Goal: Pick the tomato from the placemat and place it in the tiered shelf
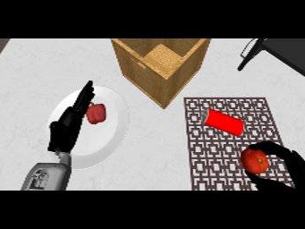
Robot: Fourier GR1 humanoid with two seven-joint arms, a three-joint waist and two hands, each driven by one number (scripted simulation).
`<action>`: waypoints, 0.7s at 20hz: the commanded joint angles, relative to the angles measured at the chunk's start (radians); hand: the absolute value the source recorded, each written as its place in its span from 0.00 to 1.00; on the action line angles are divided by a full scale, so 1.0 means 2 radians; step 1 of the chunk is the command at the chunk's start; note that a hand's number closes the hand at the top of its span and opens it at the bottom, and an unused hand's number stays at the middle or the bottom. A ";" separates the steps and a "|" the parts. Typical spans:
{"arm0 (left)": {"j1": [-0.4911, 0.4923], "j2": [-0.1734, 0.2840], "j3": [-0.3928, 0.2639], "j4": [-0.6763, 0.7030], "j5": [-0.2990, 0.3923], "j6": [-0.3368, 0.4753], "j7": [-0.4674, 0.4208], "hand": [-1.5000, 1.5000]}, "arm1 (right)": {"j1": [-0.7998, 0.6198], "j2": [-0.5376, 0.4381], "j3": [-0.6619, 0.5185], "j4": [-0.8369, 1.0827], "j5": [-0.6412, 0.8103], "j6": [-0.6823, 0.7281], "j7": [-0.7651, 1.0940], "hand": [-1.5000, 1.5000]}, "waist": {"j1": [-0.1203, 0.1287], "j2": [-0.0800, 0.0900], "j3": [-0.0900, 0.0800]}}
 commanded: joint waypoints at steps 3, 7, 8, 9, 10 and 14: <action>-0.027 -0.003 0.015 0.026 -0.003 0.004 -0.013 0.50 | 0.011 0.010 0.007 0.006 0.025 -0.032 -0.037 1.00 | -0.001 0.001 0.001; -0.028 -0.004 -0.003 -0.001 -0.004 -0.008 0.018 0.50 | -0.085 0.070 0.021 0.001 0.105 -0.093 0.174 1.00 | 0.014 0.004 0.000; -0.013 -0.007 -0.012 0.009 -0.009 -0.009 -0.002 0.50 | -0.104 0.077 0.011 0.017 0.126 -0.107 0.218 1.00 | 0.025 0.008 -0.002; -0.020 -0.010 -0.011 0.006 -0.007 -0.007 0.000 0.50 | -0.116 0.076 0.000 0.019 0.144 -0.116 0.257 1.00 | 0.031 0.011 -0.003; -0.019 -0.008 -0.009 0.007 -0.007 -0.008 -0.003 0.50 | -0.122 0.079 -0.009 0.026 0.159 -0.123 0.287 1.00 | 0.039 0.015 -0.005; -0.024 -0.012 -0.025 0.006 -0.011 -0.017 -0.004 0.50 | -0.205 0.086 -0.019 0.056 0.226 -0.158 0.418 1.00 | 0.059 0.017 -0.004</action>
